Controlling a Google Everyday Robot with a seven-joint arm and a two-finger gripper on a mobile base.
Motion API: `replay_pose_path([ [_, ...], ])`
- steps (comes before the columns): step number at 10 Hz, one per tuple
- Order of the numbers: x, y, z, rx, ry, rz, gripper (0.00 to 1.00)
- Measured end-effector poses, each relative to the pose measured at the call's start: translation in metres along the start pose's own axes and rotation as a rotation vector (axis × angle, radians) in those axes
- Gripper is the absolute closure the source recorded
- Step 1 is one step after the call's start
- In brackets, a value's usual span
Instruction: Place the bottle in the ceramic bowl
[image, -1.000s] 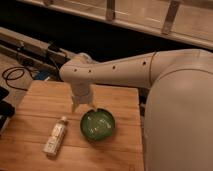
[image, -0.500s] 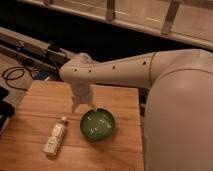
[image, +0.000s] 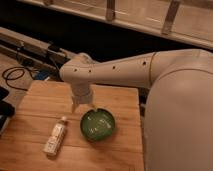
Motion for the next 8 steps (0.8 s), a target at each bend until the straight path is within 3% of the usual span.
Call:
replay_pose_path([
  [1,0.0,0.0,-0.001,0.0,-0.004,0.003,0.35],
  [3,-0.006,0.007,-0.011,-0.005,-0.084,0.041,0.35],
  [5,-0.011,0.042,-0.017,0.009,-0.142,0.02,0.35],
  [8,-0.017,0.091,-0.021,0.001,-0.175,-0.021,0.35],
])
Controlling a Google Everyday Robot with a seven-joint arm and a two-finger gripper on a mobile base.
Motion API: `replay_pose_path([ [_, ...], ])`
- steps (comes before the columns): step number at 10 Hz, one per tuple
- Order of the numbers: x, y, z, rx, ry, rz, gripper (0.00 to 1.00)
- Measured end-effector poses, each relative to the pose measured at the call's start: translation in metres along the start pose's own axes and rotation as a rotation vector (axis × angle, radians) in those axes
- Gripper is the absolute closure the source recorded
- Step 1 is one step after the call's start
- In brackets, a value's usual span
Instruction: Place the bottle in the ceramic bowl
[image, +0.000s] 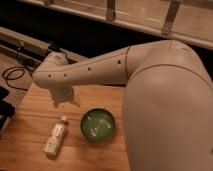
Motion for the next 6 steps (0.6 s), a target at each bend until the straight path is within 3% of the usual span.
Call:
replay_pose_path([
  [6,-0.0014,-0.0035,0.0011,0.008,0.003,0.006,0.35],
])
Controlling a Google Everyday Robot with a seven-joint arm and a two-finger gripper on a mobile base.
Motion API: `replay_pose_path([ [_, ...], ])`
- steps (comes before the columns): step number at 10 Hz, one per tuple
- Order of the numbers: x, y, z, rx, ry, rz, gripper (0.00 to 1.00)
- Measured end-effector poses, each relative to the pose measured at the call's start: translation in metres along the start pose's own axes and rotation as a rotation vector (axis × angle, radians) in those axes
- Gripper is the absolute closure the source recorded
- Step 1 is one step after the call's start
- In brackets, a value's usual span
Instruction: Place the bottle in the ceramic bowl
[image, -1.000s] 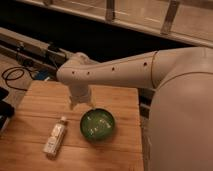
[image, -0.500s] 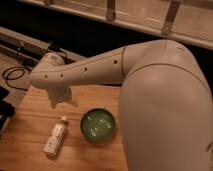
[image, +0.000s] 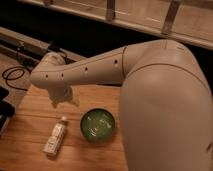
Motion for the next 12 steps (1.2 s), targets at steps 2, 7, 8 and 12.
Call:
replay_pose_path([
  [2,0.012,0.015,0.015,-0.017,0.035,-0.037,0.35],
  [7,0.039,0.072,0.037,-0.079,0.094,-0.153,0.35],
  [8,0.041,0.076,0.037,-0.086,0.097,-0.16,0.35],
  [12,0.04,0.074,0.037,-0.079,0.095,-0.159,0.35],
])
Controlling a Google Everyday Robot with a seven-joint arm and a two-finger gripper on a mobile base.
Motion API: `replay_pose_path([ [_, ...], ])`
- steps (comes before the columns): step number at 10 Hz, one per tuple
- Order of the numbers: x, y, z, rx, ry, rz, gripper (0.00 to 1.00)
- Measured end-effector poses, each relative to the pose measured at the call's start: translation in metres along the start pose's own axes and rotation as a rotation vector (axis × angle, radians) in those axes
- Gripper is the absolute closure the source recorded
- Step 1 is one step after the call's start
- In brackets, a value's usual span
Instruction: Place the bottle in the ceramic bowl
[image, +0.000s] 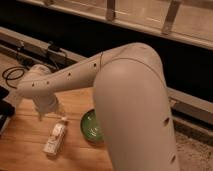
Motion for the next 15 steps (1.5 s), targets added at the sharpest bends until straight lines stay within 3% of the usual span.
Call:
replay_pose_path([
  [2,0.0,0.001,0.002,0.0,0.014,-0.004,0.35],
  [4,0.005,0.001,0.022,-0.006,0.068,-0.006,0.35],
  [8,0.02,0.001,0.087,-0.03,0.19,0.005,0.35],
  [15,0.043,0.029,0.135,-0.119,0.32,-0.006,0.35],
])
